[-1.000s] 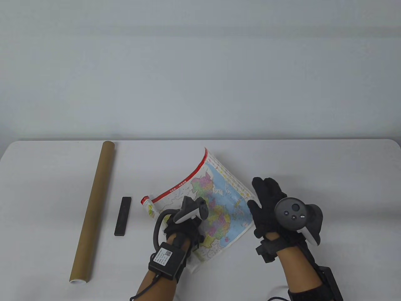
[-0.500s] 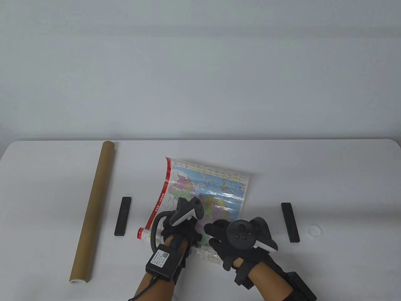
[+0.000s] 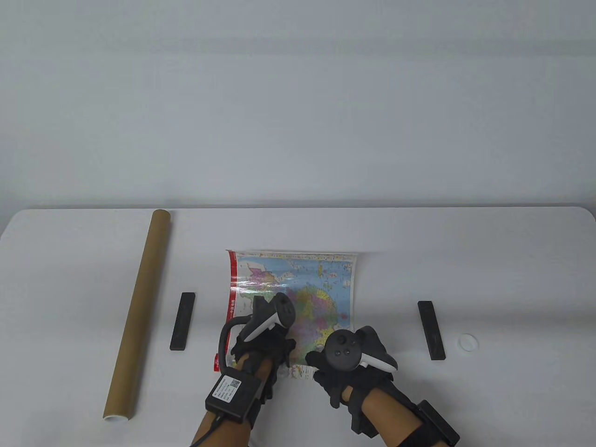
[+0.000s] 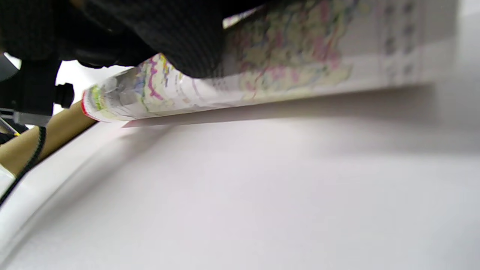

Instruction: Roll up map and store in mailing tube

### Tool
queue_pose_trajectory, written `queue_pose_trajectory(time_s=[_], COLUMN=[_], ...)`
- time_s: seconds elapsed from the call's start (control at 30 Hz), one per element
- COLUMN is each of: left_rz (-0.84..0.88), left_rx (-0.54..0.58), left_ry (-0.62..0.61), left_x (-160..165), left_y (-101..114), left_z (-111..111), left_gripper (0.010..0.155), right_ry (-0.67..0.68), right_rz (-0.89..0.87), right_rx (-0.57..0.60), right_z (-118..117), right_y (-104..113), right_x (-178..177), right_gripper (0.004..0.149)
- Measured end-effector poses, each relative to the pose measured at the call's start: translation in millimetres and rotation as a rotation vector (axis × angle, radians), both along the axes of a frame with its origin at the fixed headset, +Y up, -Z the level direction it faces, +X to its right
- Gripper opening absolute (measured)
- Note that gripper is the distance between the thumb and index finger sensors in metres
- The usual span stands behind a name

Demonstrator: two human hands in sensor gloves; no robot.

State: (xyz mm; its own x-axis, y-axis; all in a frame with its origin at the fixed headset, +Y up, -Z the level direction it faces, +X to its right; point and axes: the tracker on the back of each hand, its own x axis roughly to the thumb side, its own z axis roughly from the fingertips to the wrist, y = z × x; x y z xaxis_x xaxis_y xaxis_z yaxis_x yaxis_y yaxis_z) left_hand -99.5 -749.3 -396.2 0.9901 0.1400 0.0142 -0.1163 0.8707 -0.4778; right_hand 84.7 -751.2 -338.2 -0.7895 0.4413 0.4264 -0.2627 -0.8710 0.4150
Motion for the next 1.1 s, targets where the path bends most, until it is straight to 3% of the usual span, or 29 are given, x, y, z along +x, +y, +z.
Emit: queue_pose_trajectory(time_s=[0.27, 0.6, 0.73, 0.9, 1.1], left_rz=[0.118, 0.054, 0.041, 0.007, 0.001], left_rx=[0.086, 0.404, 0.458, 0.485, 0.472], left_ry=[-0.164, -0.276, -0.274, -0.275, -0.27], left_x=[-6.6, 5.7, 10.8, 15.8, 20.2], left_y=[41.0, 46.9, 47.4, 45.7, 47.3], left_z=[37.8, 61.0, 65.2, 68.4, 68.3], left_gripper=[0.057, 0.06, 0.06, 0.06, 0.049], right_ry=[-0.079, -0.092, -0.069, -0.082, -0.094], right_rz=[-0.088, -0.14, 0.043, 0.214, 0.279], right_rx=[0.09, 0.28, 0.436, 0.551, 0.574], right_z=[-4.6, 5.3, 13.7, 17.7, 17.8], right_y=[15.7, 43.2, 48.6, 47.8, 49.7], right_x=[17.1, 30.3, 20.7, 12.9, 9.7], right_gripper=[0.05, 0.05, 0.056, 0.065, 0.053])
